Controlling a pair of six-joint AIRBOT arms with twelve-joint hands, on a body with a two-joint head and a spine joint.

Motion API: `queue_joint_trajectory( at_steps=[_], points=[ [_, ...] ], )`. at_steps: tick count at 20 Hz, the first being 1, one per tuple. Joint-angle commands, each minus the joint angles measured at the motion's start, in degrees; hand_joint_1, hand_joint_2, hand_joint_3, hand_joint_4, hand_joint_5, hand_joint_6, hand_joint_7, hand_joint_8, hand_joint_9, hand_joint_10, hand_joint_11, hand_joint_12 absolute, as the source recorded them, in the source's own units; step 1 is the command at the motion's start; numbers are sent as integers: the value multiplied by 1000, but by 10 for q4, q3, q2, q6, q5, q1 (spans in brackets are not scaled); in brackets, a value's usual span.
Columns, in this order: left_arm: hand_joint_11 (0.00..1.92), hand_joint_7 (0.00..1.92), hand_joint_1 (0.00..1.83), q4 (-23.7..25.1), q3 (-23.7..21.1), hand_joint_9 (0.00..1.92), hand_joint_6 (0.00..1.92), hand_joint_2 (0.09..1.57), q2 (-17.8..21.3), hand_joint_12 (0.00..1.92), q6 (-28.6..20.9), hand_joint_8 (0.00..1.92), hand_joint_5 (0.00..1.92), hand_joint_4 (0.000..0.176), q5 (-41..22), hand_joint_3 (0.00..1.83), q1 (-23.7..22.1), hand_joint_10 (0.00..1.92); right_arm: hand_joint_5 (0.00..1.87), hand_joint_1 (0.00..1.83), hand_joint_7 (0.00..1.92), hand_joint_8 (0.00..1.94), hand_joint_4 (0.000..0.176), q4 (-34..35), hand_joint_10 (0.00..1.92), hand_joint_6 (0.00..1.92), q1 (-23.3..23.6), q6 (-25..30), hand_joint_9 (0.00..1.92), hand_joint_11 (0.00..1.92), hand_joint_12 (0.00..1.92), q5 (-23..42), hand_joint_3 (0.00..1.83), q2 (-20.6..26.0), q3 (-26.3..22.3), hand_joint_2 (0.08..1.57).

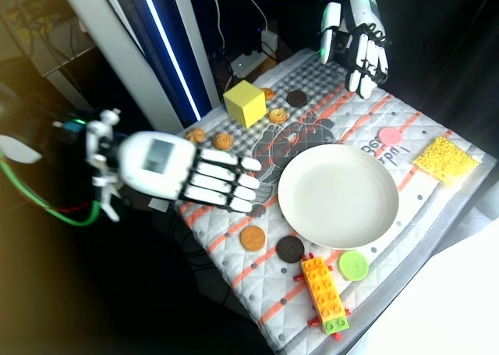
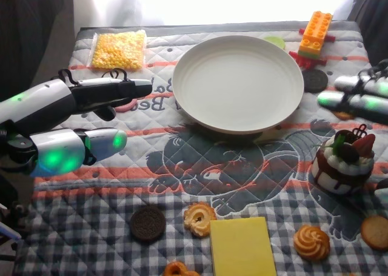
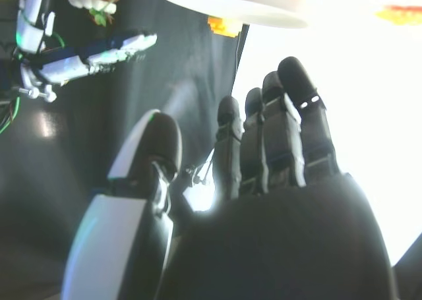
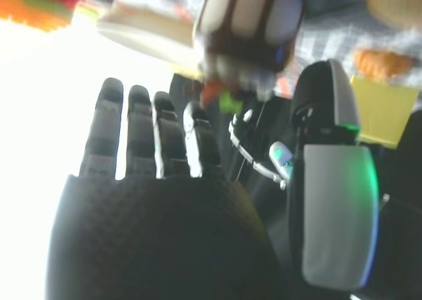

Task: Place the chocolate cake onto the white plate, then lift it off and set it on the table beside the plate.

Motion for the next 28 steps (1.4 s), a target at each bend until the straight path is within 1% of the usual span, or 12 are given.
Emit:
queue_joint_trajectory(
  at_steps=[1, 6, 9, 11, 12, 14, 18, 20, 23, 25, 27, 28],
  points=[
    [0, 239, 635, -7, 1, 292, 7, 1402, 7, 1341, -5, 8, 283, 0, -78, 0, -2, 24, 0, 677, 0, 0, 105, 14, 29, 0, 1, 0, 111, 0, 625, 101, 0, 8, -4, 1011],
    [0, 224, 521, -16, -5, 203, 0, 1370, 16, 1152, -5, 5, 265, 0, -110, 0, 9, 25, 0, 604, 0, 0, 65, 55, 11, 0, -43, 0, 113, 0, 502, 213, 1, 24, -17, 1035],
    [0, 165, 493, -27, -5, 175, 1, 1314, 17, 1131, -5, 2, 175, 18, -124, 0, 11, 17, 0, 629, 0, 0, 84, 90, 1, 0, -69, -11, 82, 0, 544, 270, 3, 24, -21, 1040],
    [0, 91, 473, -32, -4, 115, 2, 1308, 17, 928, -5, 2, 63, 53, -129, 0, 11, 5, 0, 696, 0, 0, 77, 103, 0, 0, -79, -12, 61, 0, 491, 292, 16, 24, -21, 1115],
    [0, 83, 444, -36, -3, 114, 6, 1268, 17, 679, -5, 0, 34, 100, -135, 0, 11, 6, 0, 720, 0, 0, 88, 117, 6, 0, -91, -12, 74, 0, 504, 313, 10, 23, -21, 1129],
    [0, 9, 473, -42, -2, 18, 0, 1262, 17, 236, -5, 0, 1, 135, -149, 1, 11, 1, 0, 727, 0, 0, 85, 132, 3, 0, -104, -12, 70, 0, 495, 340, 7, 23, -23, 1136],
    [4, 0, 562, -55, -3, 0, 0, 1298, 20, 3, -5, 0, 0, 124, -200, 14, 13, 0, 0, 688, 0, 0, 103, 143, 1, 0, -116, -12, 69, 0, 572, 379, 0, 23, -26, 1094],
    [35, 0, 495, -57, -3, 0, 0, 1298, 22, 25, -18, 0, 0, 151, -234, 7, 17, 0, 0, 702, 0, 0, 81, 144, 0, 0, -117, -13, 67, 0, 594, 398, 2, 24, -27, 1110],
    [0, 0, 387, -65, -3, 35, 0, 1338, 30, 347, -36, 0, 0, 144, -279, 0, 26, 8, 0, 643, 0, 0, 102, 150, 12, 0, -117, -16, 76, 0, 533, 420, 3, 27, -28, 1122],
    [0, 0, 436, -74, -3, 22, 0, 1381, 34, 234, -39, 0, 0, 129, -298, 5, 30, 4, 0, 604, 0, 0, 104, 154, 10, 0, -117, -16, 81, 0, 797, 439, 0, 28, -28, 1097],
    [0, 0, 479, -82, 1, 0, 0, 1334, 35, 22, -47, 0, 0, 165, -311, 0, 32, 0, 0, 534, 0, 0, 67, 160, 16, 0, -117, -17, 120, 0, 604, 453, 6, 30, -28, 1146],
    [0, 0, 523, -83, 4, 0, 0, 1325, 35, 4, -55, 0, 0, 150, -319, 0, 32, 0, 0, 578, 0, 0, 90, 162, 19, 0, -117, -17, 140, 0, 524, 460, 1, 31, -28, 1141]
  ],
)
